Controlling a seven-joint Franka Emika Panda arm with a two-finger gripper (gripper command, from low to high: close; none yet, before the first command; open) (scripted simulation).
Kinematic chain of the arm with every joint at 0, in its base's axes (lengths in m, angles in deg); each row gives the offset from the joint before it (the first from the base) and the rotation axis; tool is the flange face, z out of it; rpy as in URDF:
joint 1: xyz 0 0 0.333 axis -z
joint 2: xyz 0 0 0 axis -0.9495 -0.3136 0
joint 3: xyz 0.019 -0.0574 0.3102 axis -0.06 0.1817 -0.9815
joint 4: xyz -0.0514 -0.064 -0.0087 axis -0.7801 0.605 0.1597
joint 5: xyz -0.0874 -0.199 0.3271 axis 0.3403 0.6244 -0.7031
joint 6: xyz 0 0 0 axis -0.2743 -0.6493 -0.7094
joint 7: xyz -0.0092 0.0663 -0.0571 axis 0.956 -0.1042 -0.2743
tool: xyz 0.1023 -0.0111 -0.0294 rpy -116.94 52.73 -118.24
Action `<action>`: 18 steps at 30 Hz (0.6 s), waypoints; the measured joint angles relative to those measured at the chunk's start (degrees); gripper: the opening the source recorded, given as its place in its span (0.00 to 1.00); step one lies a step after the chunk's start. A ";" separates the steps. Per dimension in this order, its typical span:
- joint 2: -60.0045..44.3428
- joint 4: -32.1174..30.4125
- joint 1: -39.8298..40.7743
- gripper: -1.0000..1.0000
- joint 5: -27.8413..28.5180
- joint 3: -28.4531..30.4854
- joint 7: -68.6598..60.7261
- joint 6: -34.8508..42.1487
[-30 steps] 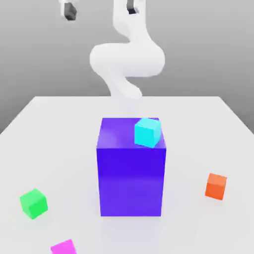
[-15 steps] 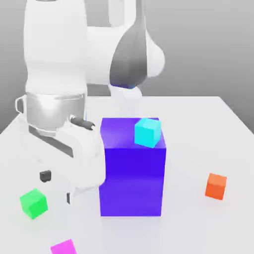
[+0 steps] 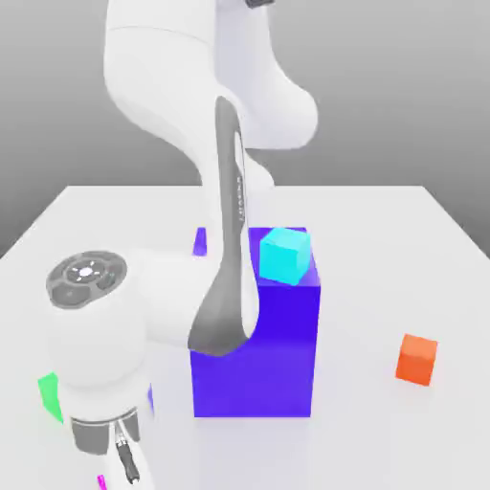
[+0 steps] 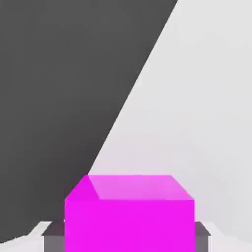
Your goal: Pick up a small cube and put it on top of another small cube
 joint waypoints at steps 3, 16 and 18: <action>1.13 -0.26 0.02 0.00 -0.01 0.00 0.02 0.94; 26.01 -19.66 8.10 0.00 -0.45 12.36 21.57 6.50; 24.00 -20.55 8.46 0.00 -1.95 12.21 21.81 3.67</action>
